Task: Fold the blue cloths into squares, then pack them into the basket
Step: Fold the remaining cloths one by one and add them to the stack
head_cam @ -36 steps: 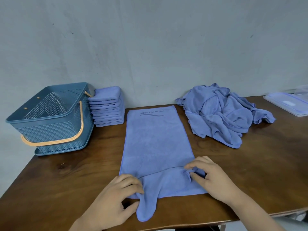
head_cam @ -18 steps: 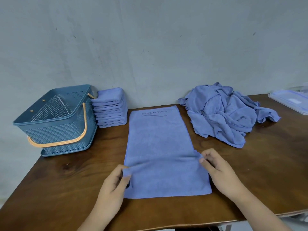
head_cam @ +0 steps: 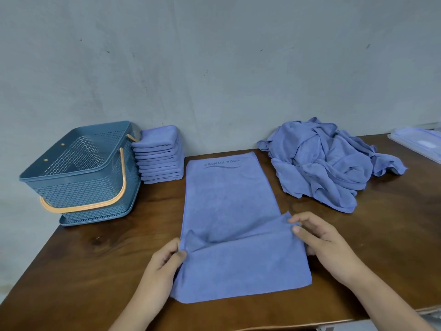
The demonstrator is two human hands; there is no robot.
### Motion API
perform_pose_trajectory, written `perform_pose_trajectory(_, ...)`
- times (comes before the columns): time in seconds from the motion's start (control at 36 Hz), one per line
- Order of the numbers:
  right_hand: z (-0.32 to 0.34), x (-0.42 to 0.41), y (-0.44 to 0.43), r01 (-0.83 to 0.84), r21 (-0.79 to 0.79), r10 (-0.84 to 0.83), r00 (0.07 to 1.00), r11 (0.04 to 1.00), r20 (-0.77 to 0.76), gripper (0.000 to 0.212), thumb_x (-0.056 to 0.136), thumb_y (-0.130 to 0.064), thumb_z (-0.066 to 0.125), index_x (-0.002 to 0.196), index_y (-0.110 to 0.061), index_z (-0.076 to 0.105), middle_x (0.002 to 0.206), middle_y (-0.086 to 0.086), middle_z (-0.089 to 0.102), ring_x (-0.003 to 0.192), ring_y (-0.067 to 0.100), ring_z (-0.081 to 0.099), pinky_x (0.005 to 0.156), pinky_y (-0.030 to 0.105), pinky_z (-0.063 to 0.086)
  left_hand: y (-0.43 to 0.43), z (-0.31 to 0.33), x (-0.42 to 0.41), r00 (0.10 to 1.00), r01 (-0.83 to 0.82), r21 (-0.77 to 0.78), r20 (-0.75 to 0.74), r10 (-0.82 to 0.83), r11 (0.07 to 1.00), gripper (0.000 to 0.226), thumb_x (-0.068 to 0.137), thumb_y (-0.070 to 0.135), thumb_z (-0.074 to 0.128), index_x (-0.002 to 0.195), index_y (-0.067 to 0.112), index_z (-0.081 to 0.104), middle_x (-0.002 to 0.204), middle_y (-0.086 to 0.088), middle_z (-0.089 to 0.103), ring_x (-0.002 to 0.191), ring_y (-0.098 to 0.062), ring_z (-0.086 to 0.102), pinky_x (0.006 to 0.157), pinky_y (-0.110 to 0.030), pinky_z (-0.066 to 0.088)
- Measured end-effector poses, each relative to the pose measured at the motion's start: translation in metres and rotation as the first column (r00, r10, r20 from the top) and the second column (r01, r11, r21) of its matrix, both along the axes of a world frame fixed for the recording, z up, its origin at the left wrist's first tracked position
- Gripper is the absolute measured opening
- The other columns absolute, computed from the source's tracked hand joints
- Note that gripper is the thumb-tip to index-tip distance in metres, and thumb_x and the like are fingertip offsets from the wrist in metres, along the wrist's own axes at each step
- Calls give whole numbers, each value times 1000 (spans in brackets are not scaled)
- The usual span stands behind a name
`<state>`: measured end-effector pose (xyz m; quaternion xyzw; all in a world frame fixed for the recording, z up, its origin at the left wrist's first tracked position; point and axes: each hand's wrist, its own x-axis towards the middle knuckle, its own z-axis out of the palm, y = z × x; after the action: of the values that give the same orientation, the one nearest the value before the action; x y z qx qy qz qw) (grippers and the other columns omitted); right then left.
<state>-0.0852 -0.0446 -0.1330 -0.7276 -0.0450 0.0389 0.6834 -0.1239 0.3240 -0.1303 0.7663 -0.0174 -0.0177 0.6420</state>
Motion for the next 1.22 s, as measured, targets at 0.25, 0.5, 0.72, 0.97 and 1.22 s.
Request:
perform_pose_trajectory(0.25, 12, 31, 19, 121, -201, -121, 993, 972, 11, 21, 108, -24, 58, 110, -34, 76, 93, -15, 74, 72, 22, 69, 64, 31, 60, -3, 5, 41, 963, -151, 292, -173, 208, 944, 49, 103, 58, 53, 87, 13, 65, 76, 7, 61, 69, -10, 57, 70, -32, 43)
perform_pose_trajectory(0.5, -12, 35, 20, 154, -533, -135, 988, 832, 76, 28, 96, -23, 75, 108, -46, 64, 96, -14, 70, 78, 2, 66, 67, 16, 49, -5, -6, 49, 976, -193, 539, 18, 218, 820, 43, 108, 34, 52, 71, 13, 44, 53, 7, 41, 49, -7, 37, 45, -23, 29)
perform_pose_trajectory(0.72, 3, 44, 20, 253, -274, -211, 962, 928, 173, 26, 105, -12, 62, 97, -33, 74, 103, -16, 73, 101, 3, 68, 90, 27, 51, -9, 17, 54, 913, -397, 354, 250, 324, 847, 46, 112, 37, 44, 75, 10, 39, 61, 7, 37, 57, -7, 36, 56, -33, 33)
perform_pose_trajectory(0.97, 41, 145, 40, 333, -249, -257, 921, 909, 294, 41, 106, -3, 49, 121, -33, 74, 128, -18, 64, 106, -5, 62, 87, 11, 48, -2, 49, 157, 870, -474, 373, 339, 359, 798, 43, 112, 37, 42, 75, 15, 40, 64, 2, 55, 57, -11, 46, 57, -39, 33)
perform_pose_trajectory(1.22, 28, 272, 54, 323, -497, -156, 925, 805, 348, 41, 109, -6, 43, 143, -19, 62, 120, -4, 64, 91, 6, 55, 73, 12, 40, -1, 37, 275, 855, -518, 660, 428, 293, 544, 26, 112, 37, 41, 118, 14, 51, 94, -13, 67, 92, -43, 66, 66, -42, 40)
